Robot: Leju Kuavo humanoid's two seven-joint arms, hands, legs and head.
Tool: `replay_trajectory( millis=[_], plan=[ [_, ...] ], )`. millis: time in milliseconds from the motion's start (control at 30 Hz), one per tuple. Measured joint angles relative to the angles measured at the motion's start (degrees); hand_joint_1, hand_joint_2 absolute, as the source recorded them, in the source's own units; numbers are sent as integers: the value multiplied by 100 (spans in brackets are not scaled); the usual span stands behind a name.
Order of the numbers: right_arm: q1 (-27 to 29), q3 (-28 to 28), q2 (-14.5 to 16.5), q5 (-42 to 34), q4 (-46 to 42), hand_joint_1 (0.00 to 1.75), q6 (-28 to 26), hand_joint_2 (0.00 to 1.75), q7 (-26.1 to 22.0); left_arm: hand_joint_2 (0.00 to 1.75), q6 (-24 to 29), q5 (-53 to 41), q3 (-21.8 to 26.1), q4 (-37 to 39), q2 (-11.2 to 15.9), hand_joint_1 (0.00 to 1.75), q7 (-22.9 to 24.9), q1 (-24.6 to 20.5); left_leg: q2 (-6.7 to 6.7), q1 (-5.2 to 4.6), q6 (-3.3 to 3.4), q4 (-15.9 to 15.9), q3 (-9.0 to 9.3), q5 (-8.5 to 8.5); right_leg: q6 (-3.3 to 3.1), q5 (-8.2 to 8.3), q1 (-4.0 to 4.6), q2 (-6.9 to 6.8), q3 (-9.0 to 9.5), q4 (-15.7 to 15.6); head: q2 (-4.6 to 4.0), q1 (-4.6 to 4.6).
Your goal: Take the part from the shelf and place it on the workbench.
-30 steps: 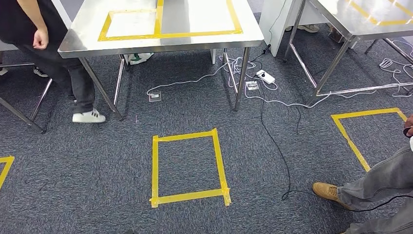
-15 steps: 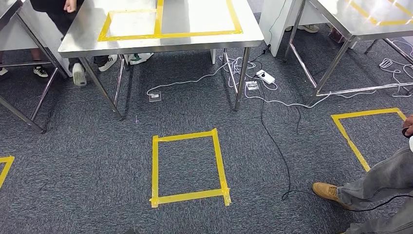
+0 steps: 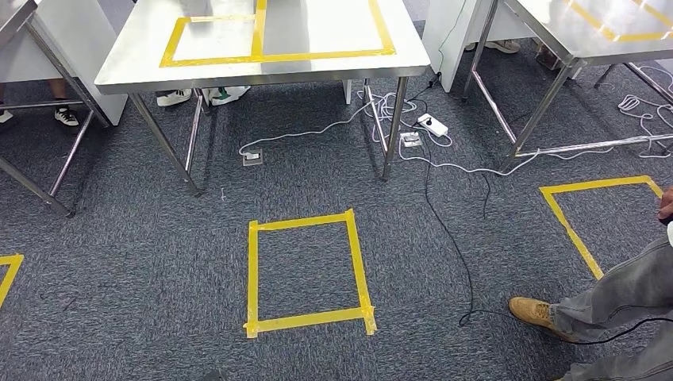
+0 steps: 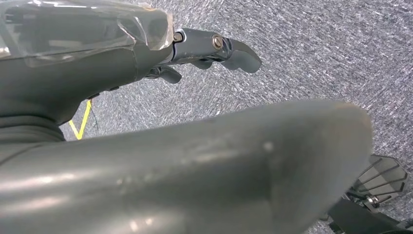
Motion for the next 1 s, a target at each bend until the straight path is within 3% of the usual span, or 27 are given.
replay_trajectory(
  millis=[433,567,667,733,833,867,900,933,1000],
  plan=[
    [0,-202,1,-179,0,0,229,0,-120,0,-62,195,-176,-44,34,0,-11,1,-1,-13,13,10,-4,-8,16,9,-22,0,2,-3,0,0],
    [0,-252,11,-187,0,0,233,0,-120,0,-67,215,-229,-56,44,0,-10,1,-1,-32,49,25,-11,-16,42,20,-48,0,2,-8,0,0],
    [0,-275,19,-197,0,0,236,0,-120,0,-71,235,-269,-78,50,0,-10,0,15,-27,114,-18,4,15,82,32,-58,12,-2,-11,0,0],
    [1,-288,14,-204,0,0,239,0,-116,0,-75,264,-313,-90,38,0,-9,-2,61,7,178,-123,36,82,78,-110,-56,25,-108,209,0,5],
    [6,-306,4,-215,1,0,246,0,-113,0,-45,332,-353,-111,11,0,16,-2,158,25,199,-179,11,138,49,-654,-109,37,-586,1287,0,9],
    [9,-313,-2,-219,2,0,246,0,-113,0,-26,353,-355,-115,-4,0,30,1,194,27,184,-177,-8,149,78,-779,-140,37,-708,1597,0,7],
    [15,-319,-8,-221,4,0,246,0,-111,0,-9,367,-358,-117,-22,0,43,5,236,35,163,-175,-24,161,135,-815,-174,34,-722,1697,0,7],
    [21,-324,-17,-221,7,0,246,0,-110,0,4,378,-364,-117,-43,0,52,8,281,52,137,-166,-40,172,213,-761,-210,21,-612,1552,0,7],
    [20,-334,-31,-220,12,0,245,0,-109,0,20,391,-381,-120,-75,0,61,13,374,89,57,-100,-78,173,377,-514,-277,-146,-125,729,0,9]
  ],
)
